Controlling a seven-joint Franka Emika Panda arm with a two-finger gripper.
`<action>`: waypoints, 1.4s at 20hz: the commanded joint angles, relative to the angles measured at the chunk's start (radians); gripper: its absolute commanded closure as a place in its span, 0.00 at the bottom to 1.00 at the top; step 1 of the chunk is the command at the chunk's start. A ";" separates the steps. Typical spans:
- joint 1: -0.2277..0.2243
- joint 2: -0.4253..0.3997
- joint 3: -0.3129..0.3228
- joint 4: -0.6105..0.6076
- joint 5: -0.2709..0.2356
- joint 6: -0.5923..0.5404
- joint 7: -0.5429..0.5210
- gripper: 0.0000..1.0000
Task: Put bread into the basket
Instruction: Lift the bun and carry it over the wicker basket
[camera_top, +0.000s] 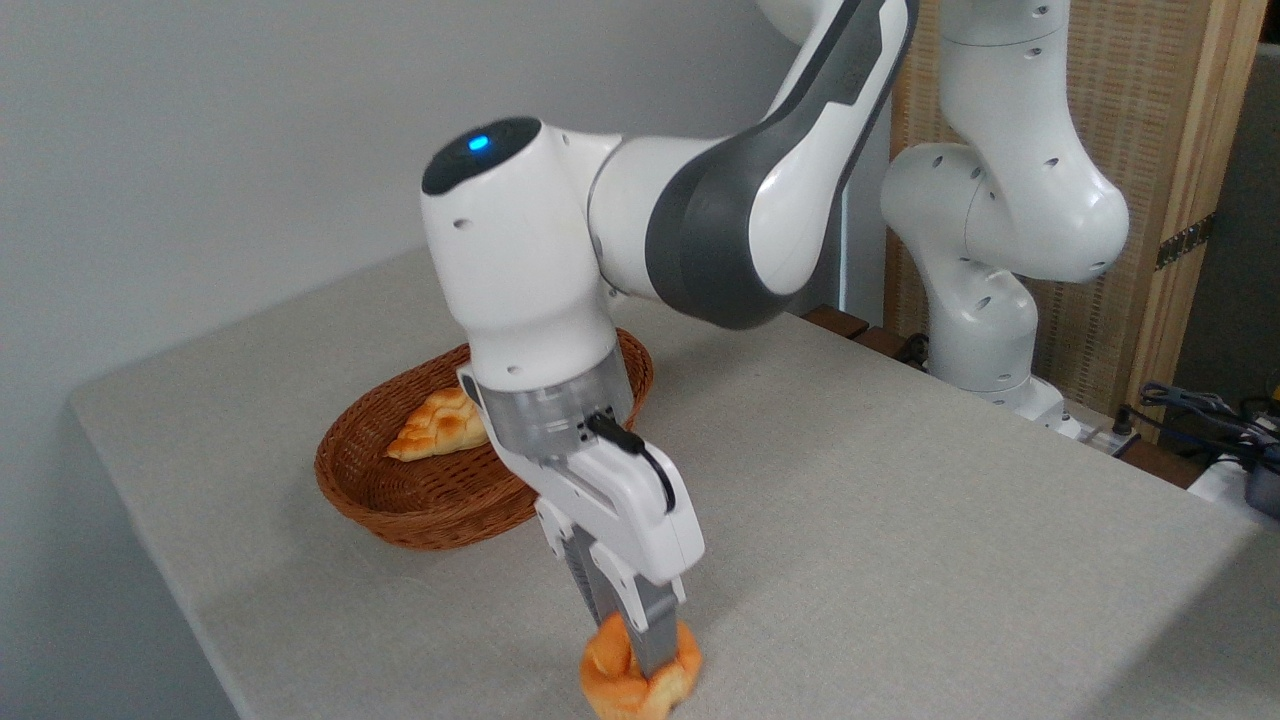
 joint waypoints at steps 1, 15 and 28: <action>-0.006 -0.008 -0.005 0.181 -0.114 -0.206 -0.006 0.56; -0.033 -0.041 -0.301 0.253 -0.240 -0.257 -0.234 0.43; -0.064 0.012 -0.303 0.233 -0.237 -0.228 -0.234 0.00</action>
